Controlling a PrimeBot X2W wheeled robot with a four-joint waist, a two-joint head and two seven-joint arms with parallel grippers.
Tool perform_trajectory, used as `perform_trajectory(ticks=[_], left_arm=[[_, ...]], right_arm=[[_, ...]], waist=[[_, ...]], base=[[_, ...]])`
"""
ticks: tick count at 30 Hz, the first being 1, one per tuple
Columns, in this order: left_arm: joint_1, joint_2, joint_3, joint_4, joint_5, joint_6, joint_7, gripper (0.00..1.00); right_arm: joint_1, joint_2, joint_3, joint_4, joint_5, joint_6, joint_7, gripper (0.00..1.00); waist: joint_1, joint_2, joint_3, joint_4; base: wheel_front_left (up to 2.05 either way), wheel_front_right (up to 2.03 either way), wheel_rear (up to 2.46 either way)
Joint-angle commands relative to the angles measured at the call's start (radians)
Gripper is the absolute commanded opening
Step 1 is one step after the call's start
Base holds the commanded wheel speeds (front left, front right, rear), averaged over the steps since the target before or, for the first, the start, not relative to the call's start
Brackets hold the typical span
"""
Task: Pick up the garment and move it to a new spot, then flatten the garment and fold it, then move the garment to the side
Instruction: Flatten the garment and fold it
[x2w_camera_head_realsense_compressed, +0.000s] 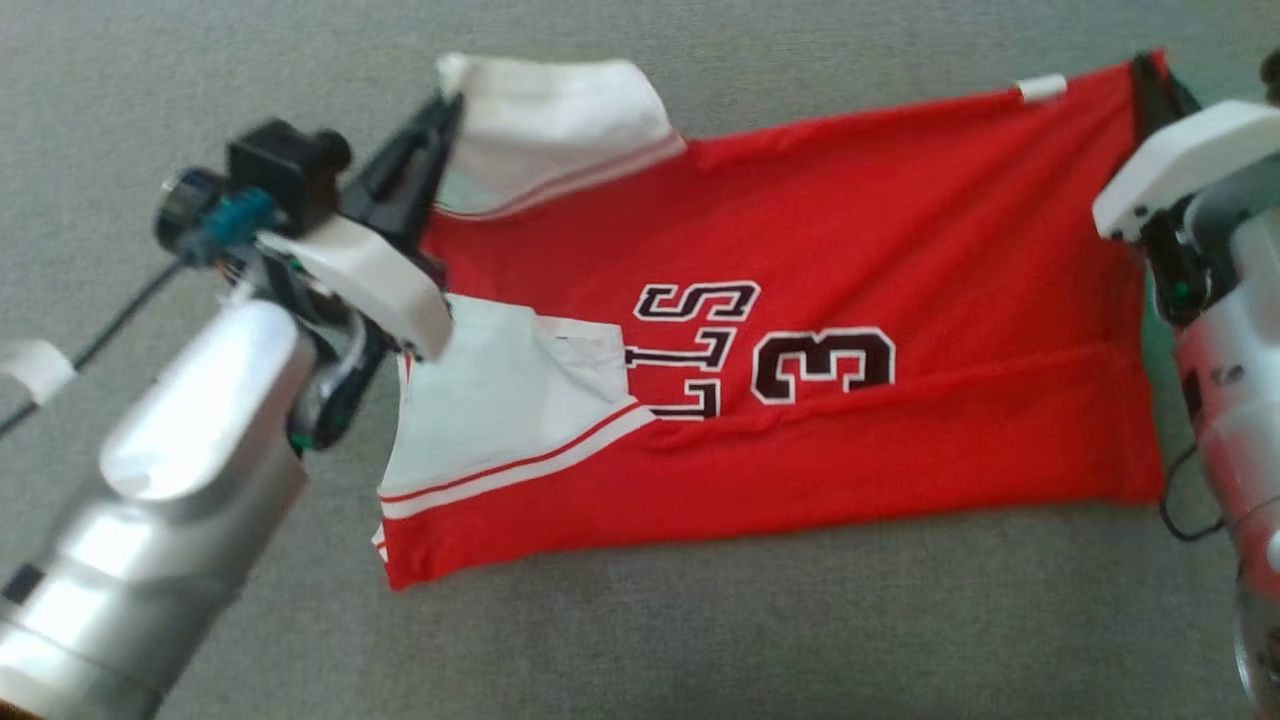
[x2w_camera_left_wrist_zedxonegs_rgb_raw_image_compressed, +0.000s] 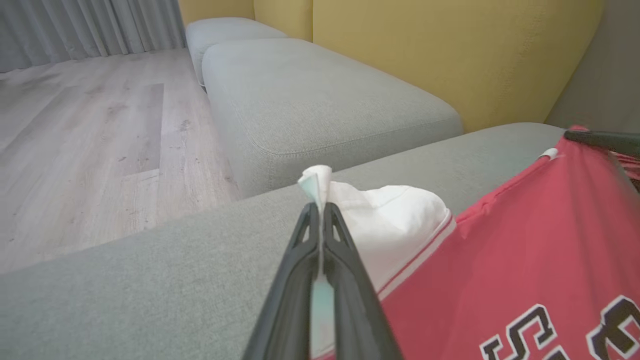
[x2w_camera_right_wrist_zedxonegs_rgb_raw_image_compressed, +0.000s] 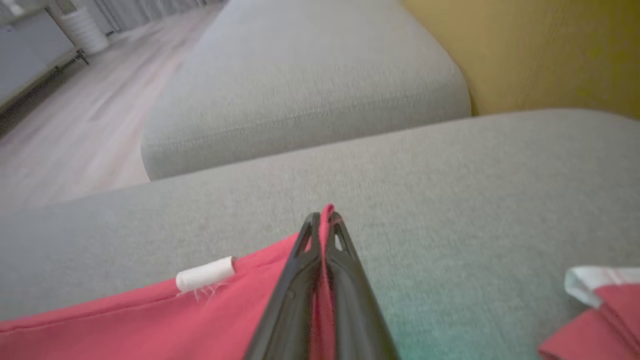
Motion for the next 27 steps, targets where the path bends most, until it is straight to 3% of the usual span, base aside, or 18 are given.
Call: perform_trajectory(ticks=[1,10,17,22,27], left_arm=[[-0.067,0.042,0.055,-0.017,-0.003,0.005,-0.011,0.0],[-0.213,0.046,0.092,0.116,0.013,-0.015,-0.054,0.0],[-0.315,0.015,0.099,0.264,0.029,-0.04,-0.125,0.0],[-0.28,0.001,0.051,0.32,0.04,-0.075,-0.157,0.0],[-0.19,0.021,0.014,0.28,0.022,-0.094,-0.148,0.0]], right_arm=[[-0.037,0.008,0.023,-0.046,0.019,0.007,-0.02,0.0],[-0.073,0.007,0.106,-0.16,0.177,0.007,-0.094,0.0],[-0.091,0.001,0.167,-0.171,0.257,0.007,-0.104,0.0],[-0.046,-0.03,0.222,-0.154,0.313,0.007,-0.084,0.0],[0.021,-0.066,0.271,-0.168,0.379,0.007,-0.032,0.0]], waist=[[0.0,0.0,-0.003,-0.012],[0.0,0.0,0.018,-0.055],[0.0,0.0,0.029,-0.064],[0.0,0.0,-0.004,-0.052],[0.0,0.0,-0.054,-0.038]], base=[[0.0,0.0,0.0],[0.0,0.0,0.0],[0.0,0.0,0.0],[0.0,0.0,0.0],[0.0,0.0,0.0]])
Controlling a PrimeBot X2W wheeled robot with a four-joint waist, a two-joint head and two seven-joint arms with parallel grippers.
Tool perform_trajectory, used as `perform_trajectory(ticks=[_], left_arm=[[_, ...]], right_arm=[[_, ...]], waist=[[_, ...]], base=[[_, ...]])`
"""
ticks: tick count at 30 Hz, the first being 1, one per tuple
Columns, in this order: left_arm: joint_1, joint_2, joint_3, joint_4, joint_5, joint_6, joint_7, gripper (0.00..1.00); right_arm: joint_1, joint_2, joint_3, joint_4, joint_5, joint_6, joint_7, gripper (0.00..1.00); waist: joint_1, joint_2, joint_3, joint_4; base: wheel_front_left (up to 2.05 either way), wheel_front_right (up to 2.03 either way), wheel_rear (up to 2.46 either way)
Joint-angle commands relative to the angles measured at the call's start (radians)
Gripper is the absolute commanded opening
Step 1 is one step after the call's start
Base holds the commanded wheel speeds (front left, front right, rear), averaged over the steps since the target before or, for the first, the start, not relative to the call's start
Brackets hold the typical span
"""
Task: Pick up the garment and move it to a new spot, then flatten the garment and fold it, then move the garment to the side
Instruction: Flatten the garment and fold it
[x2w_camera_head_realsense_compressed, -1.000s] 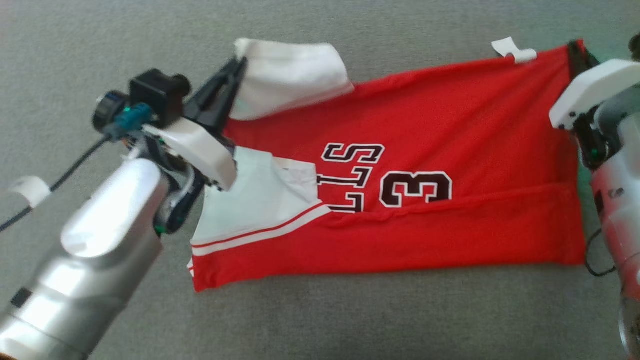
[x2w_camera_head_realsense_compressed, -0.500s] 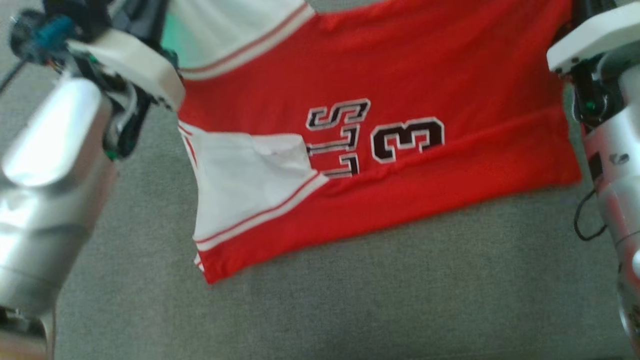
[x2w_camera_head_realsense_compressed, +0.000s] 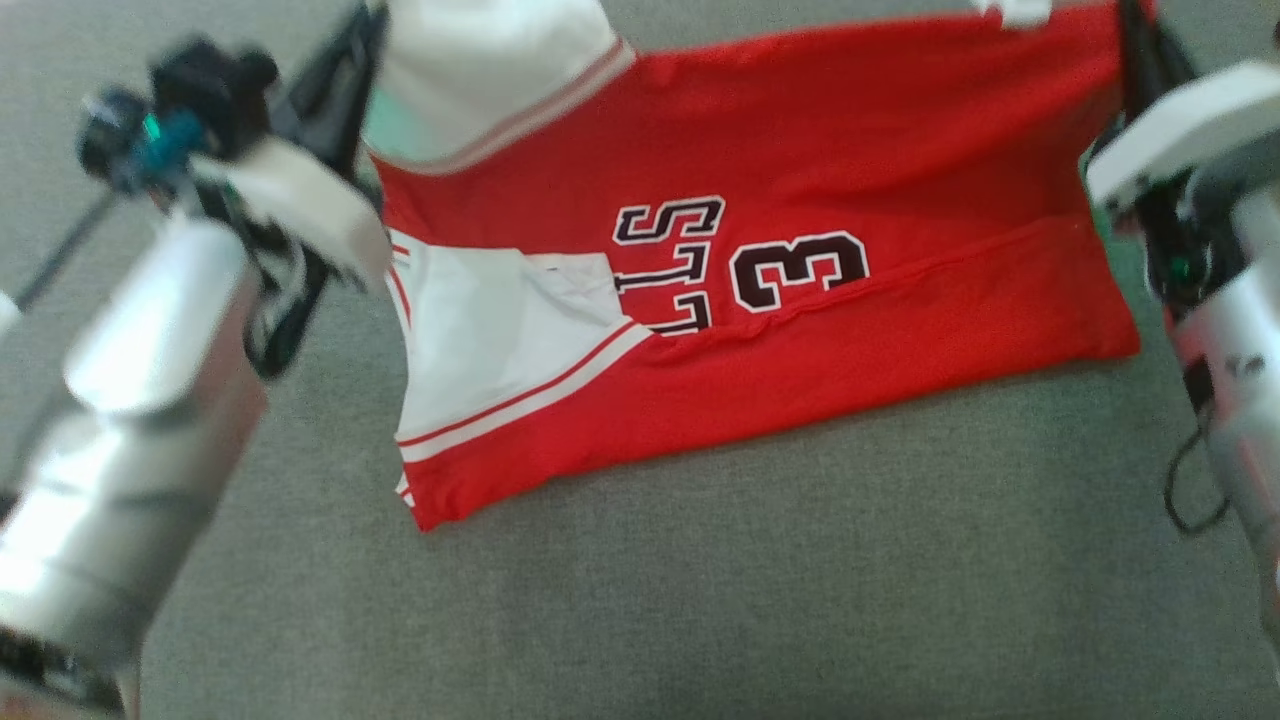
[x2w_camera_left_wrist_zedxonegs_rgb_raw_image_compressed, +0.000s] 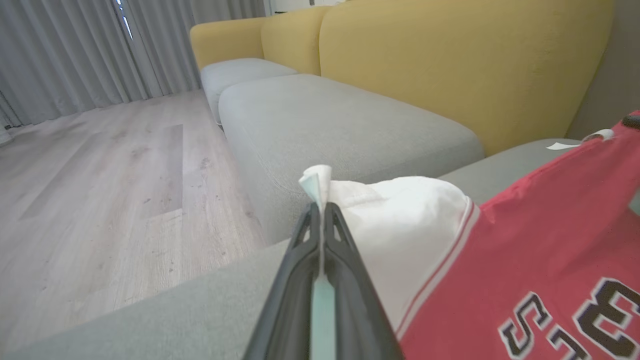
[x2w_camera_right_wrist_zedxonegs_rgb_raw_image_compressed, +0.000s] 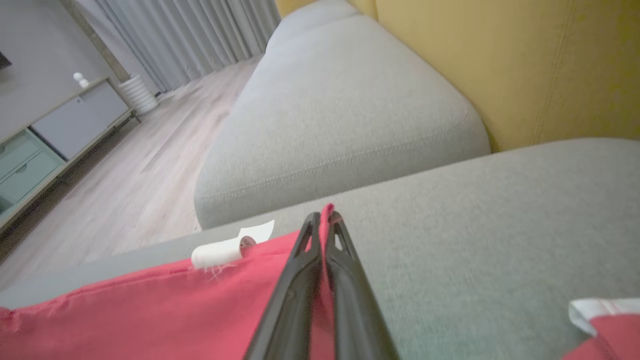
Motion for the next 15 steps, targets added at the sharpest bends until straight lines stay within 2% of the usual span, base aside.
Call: perform_trajectory(ticks=[1,11,15], left_arm=[[0.015,0.061,0.016,-0.05,-0.018,-0.008,0.011,0.0],[0.246,0.177,-0.055,-0.293,-0.12,-0.018,0.191,0.0],[0.33,0.231,-0.078,-0.412,-0.151,0.002,0.268,0.0]], right_arm=[[0.039,-0.023,0.032,-0.038,0.025,0.007,0.025,0.0],[0.185,-0.113,0.125,-0.084,0.119,0.007,0.209,0.0],[0.225,-0.149,0.163,-0.103,0.134,0.007,0.29,0.0]], waist=[[0.0001,-0.0001,-0.034,0.012],[0.0001,-0.0001,-0.119,0.03],[0.0001,-0.0001,-0.139,0.029]], base=[[0.0,0.0,0.0],[0.0,0.0,0.0],[0.0,0.0,0.0]])
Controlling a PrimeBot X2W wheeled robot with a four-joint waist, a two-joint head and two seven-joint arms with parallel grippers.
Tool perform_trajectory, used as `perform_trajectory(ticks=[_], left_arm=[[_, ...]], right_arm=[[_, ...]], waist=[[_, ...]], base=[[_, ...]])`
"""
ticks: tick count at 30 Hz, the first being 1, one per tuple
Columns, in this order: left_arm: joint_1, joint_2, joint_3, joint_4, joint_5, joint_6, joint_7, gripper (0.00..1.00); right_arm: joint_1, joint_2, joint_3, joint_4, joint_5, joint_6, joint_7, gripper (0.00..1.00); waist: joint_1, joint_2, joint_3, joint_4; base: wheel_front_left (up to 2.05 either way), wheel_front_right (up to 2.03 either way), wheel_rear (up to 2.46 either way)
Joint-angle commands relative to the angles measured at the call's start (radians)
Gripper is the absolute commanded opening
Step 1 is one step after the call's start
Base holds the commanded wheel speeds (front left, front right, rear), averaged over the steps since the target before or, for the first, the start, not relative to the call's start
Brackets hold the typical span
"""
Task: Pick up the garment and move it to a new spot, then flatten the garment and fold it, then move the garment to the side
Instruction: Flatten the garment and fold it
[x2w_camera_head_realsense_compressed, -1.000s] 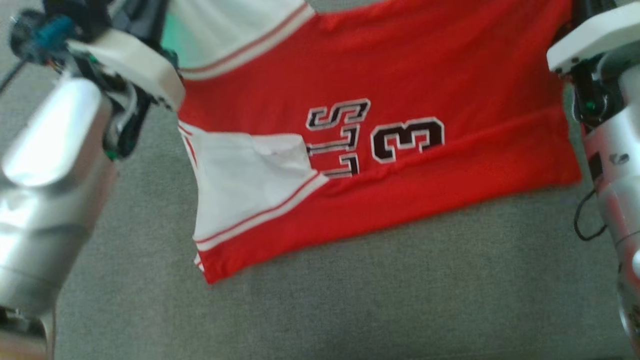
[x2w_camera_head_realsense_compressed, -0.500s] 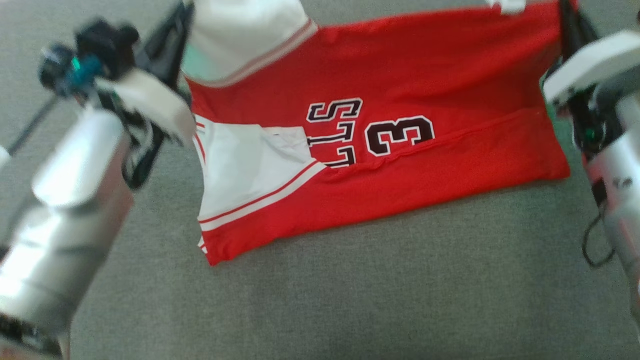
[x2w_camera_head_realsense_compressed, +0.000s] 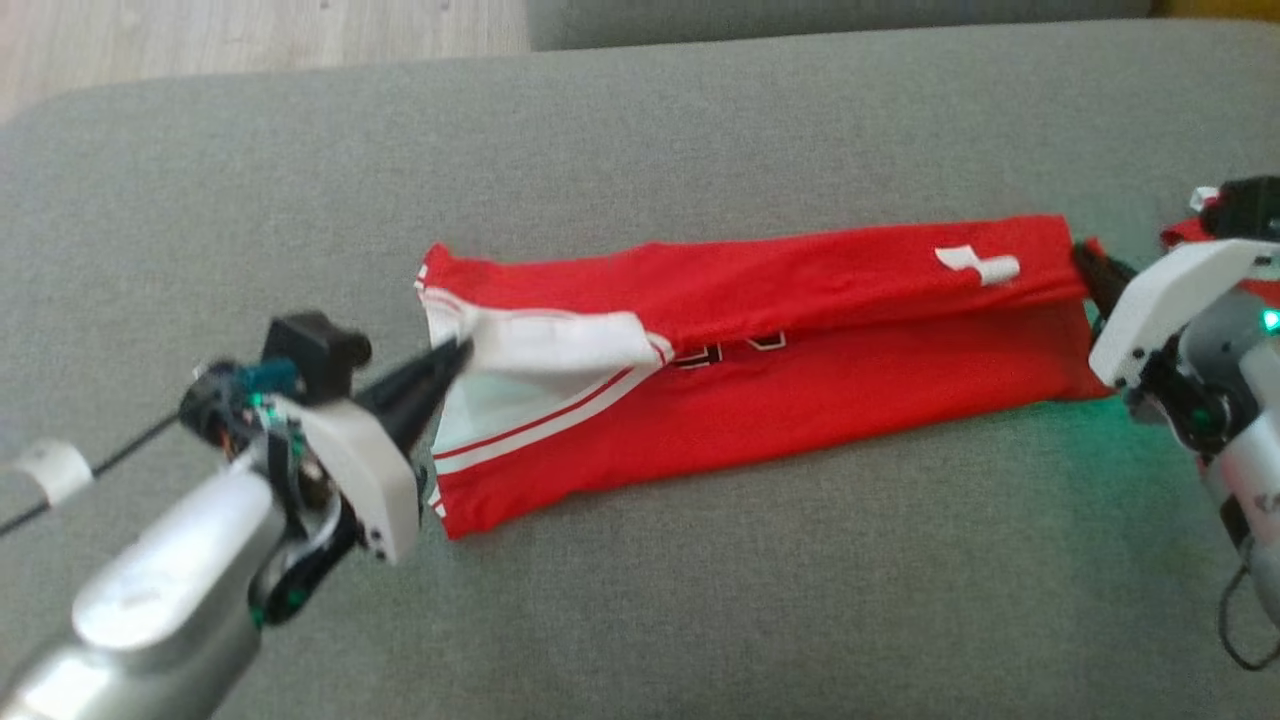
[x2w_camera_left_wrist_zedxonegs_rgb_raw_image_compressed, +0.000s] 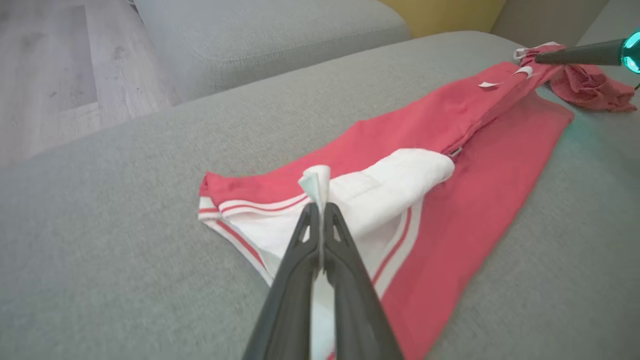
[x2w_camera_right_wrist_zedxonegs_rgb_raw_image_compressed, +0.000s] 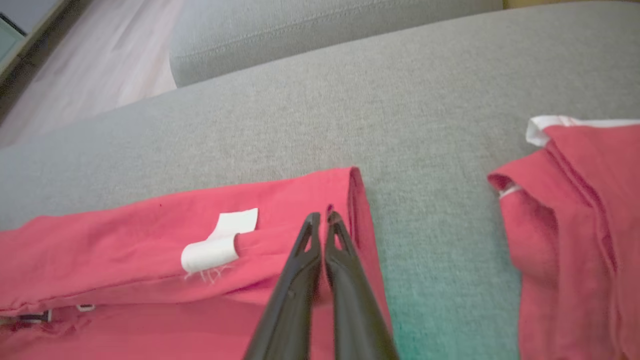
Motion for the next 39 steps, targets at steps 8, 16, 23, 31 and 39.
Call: perform_trajectory(ticks=[8,16,23,31,39], left_arm=[[0.037,0.105,0.01,-0.172,-0.053,0.04,0.122,0.0],[0.056,0.137,-0.009,-0.217,-0.054,0.069,0.178,0.0],[0.068,0.111,-0.019,-0.185,-0.029,0.096,0.145,1.0],[0.06,0.022,0.121,-0.103,-0.007,0.212,-0.156,1.0],[0.103,-0.079,0.263,-0.078,-0.031,0.294,-0.393,1.0]], right_arm=[[0.032,-0.068,0.063,-0.029,-0.003,0.007,0.089,0.0],[0.05,-0.079,0.09,-0.043,0.01,0.007,0.149,0.0],[0.051,-0.068,0.081,-0.037,0.013,0.007,0.132,1.0],[0.011,-0.01,-0.009,-0.125,0.036,0.007,-0.085,1.0],[0.026,0.089,-0.071,-0.249,-0.012,0.007,-0.316,1.0]], waist=[[0.0003,-0.0001,-0.013,-0.002],[0.0003,-0.0001,-0.017,-0.011],[0.0003,-0.0001,-0.021,-0.022],[0.0003,-0.0001,-0.06,-0.038],[0.0003,-0.0001,-0.099,-0.046]], base=[[0.0,0.0,0.0],[0.0,0.0,0.0],[0.0,0.0,0.0],[0.0,0.0,0.0],[0.0,0.0,0.0]])
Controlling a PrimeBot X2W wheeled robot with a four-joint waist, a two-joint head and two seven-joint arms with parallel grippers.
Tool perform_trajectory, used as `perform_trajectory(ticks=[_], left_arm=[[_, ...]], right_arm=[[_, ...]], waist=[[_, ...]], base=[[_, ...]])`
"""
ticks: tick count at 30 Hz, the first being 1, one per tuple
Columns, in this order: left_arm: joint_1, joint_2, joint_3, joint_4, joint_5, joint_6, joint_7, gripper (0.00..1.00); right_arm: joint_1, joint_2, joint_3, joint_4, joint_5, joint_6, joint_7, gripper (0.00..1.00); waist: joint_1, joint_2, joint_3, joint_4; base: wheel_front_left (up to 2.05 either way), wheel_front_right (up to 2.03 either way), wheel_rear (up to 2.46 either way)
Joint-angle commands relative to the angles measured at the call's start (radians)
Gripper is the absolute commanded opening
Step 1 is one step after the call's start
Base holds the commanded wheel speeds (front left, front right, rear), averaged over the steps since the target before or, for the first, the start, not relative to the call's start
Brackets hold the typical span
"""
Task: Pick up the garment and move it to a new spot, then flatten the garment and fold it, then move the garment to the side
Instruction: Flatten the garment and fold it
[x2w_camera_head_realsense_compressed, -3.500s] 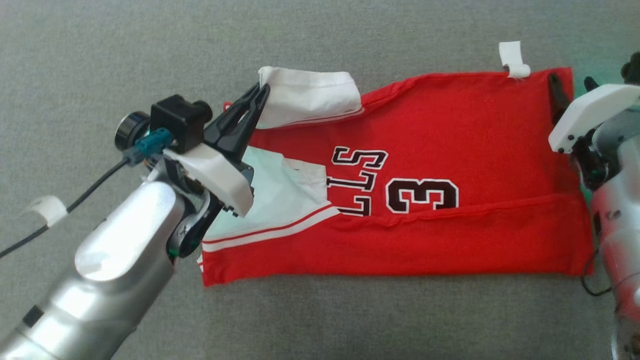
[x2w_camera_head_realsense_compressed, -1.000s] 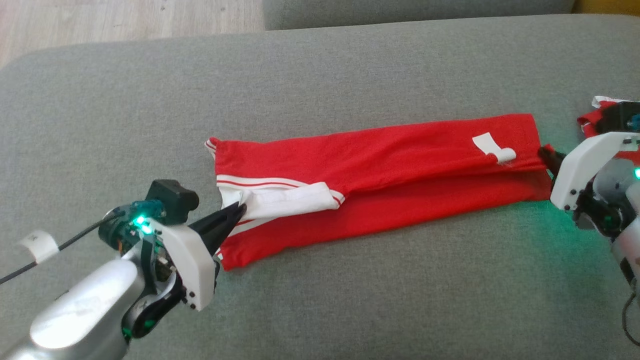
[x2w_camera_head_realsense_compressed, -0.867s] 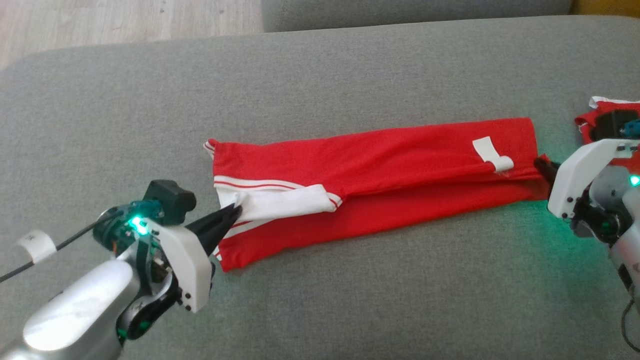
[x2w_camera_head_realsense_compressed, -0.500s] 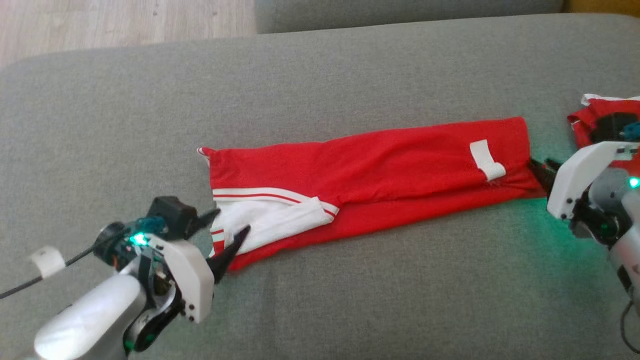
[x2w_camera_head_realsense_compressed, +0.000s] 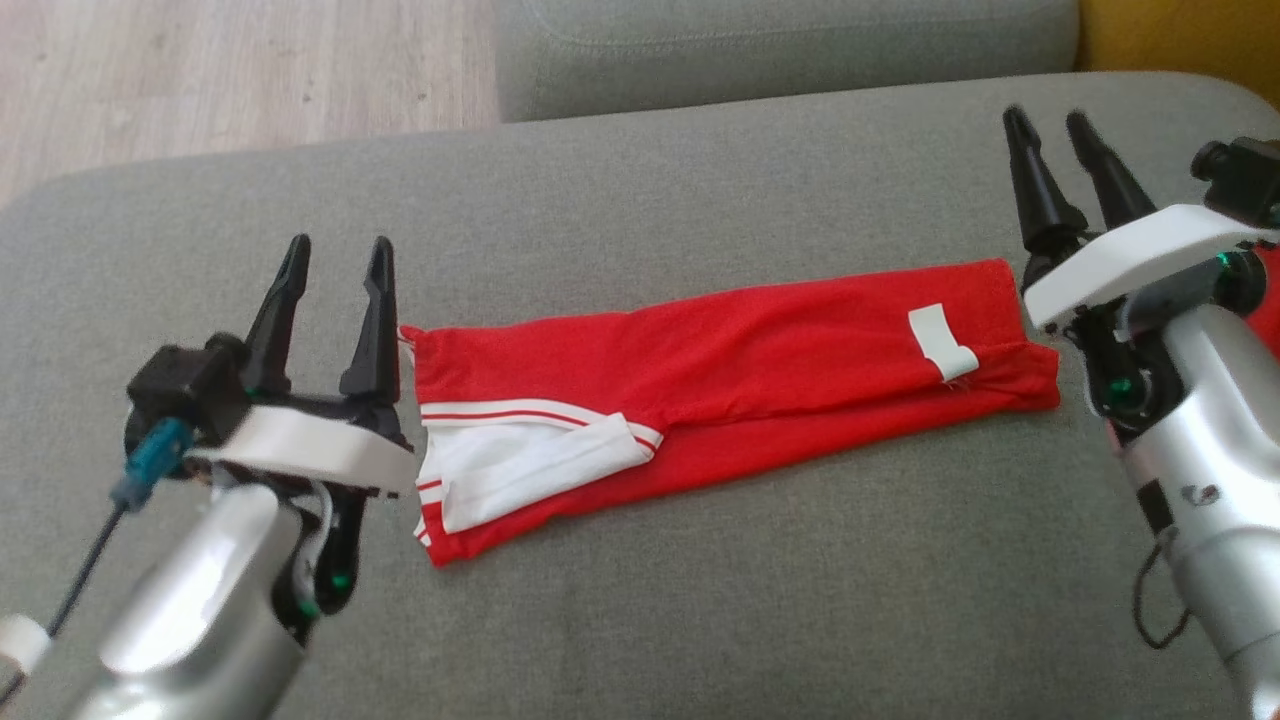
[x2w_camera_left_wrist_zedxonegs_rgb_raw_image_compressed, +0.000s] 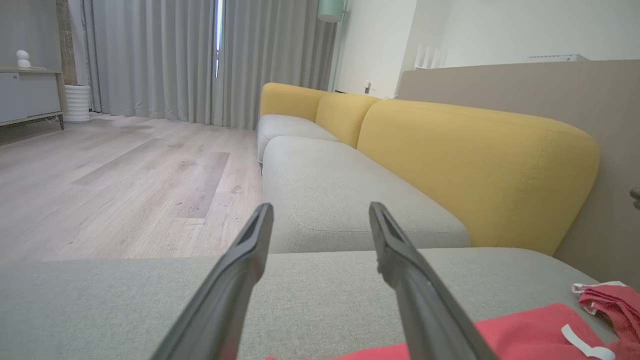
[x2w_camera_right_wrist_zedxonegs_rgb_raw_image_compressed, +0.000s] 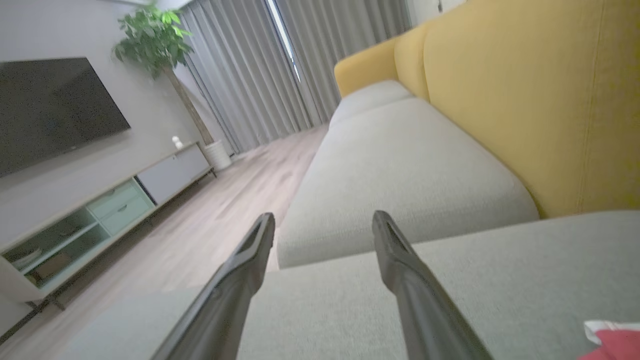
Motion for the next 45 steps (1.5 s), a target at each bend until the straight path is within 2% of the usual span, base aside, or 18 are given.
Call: perform_trajectory(ticks=[1,5,7,16,23,27,32,34,41,44,45], left_arm=[[-0.01,0.014,0.064,-0.025,0.005,0.011,-0.016,1.0],[0.047,-0.044,0.126,-0.042,0.046,0.024,-0.027,1.0],[0.087,-0.085,0.173,-0.058,0.077,0.016,-0.027,1.0],[0.259,-0.236,0.337,-0.017,0.264,-0.109,-0.028,1.0],[0.267,-0.312,0.418,0.011,0.365,-0.199,-0.028,1.0],[0.249,-0.339,0.441,0.029,0.406,-0.234,-0.028,1.0],[0.232,-0.368,0.456,0.053,0.444,-0.267,-0.028,1.0],[0.227,-0.373,0.459,0.059,0.453,-0.275,-0.028,1.0],[0.217,-0.386,0.481,0.069,0.473,-0.291,-0.028,1.0],[0.215,-0.389,0.49,0.072,0.479,-0.296,-0.028,1.0],[0.214,-0.39,0.494,0.074,0.48,-0.297,-0.028,1.0]], right_arm=[[-0.003,0.011,-0.009,-0.041,-0.023,0.007,-0.041,1.0],[0.058,0.068,-0.035,-0.069,-0.105,0.007,-0.137,1.0],[0.1,0.098,-0.053,-0.072,-0.149,0.007,-0.162,1.0],[0.271,0.229,-0.182,-0.069,-0.335,0.007,-0.194,1.0],[0.281,0.255,-0.283,-0.079,-0.438,0.007,-0.195,1.0],[0.246,0.257,-0.41,0.022,-0.525,0.007,-0.191,1.0],[0.175,0.278,-0.63,0.204,-0.657,0.007,-0.178,1.0],[0.157,0.285,-0.678,0.253,-0.695,0.007,-0.172,1.0],[0.113,0.294,-0.792,0.386,-0.799,0.007,-0.161,1.0],[0.085,0.294,-0.785,0.445,-0.792,0.007,-0.161,1.0],[0.076,0.295,-0.775,0.464,-0.786,0.007,-0.163,0.97]], waist=[[0.0,-0.0001,-0.008,0.001],[0.0,-0.0001,-0.017,0.007],[0.0,-0.0001,-0.019,0.011],[0.0,-0.0001,-0.01,0.018],[0.0,-0.0001,0.026,0.031],[0.0,-0.0001,0.053,0.04],[0.0,-0.0001,0.087,0.055],[0.0,-0.0001,0.096,0.059],[0.0,-0.0001,0.11,0.063],[0.0,-0.0001,0.114,0.062],[0.0,-0.0001,0.115,0.061]], base=[[0.0,0.0,0.0],[0.0,0.0,0.0],[0.0,0.0,0.0],[0.0,0.0,0.0],[0.0,0.0,0.0],[0.0,0.0,0.0],[0.0,0.0,0.0],[0.0,0.0,0.0],[0.0,0.0,0.0],[0.0,0.0,0.0],[0.0,0.0,0.0]])
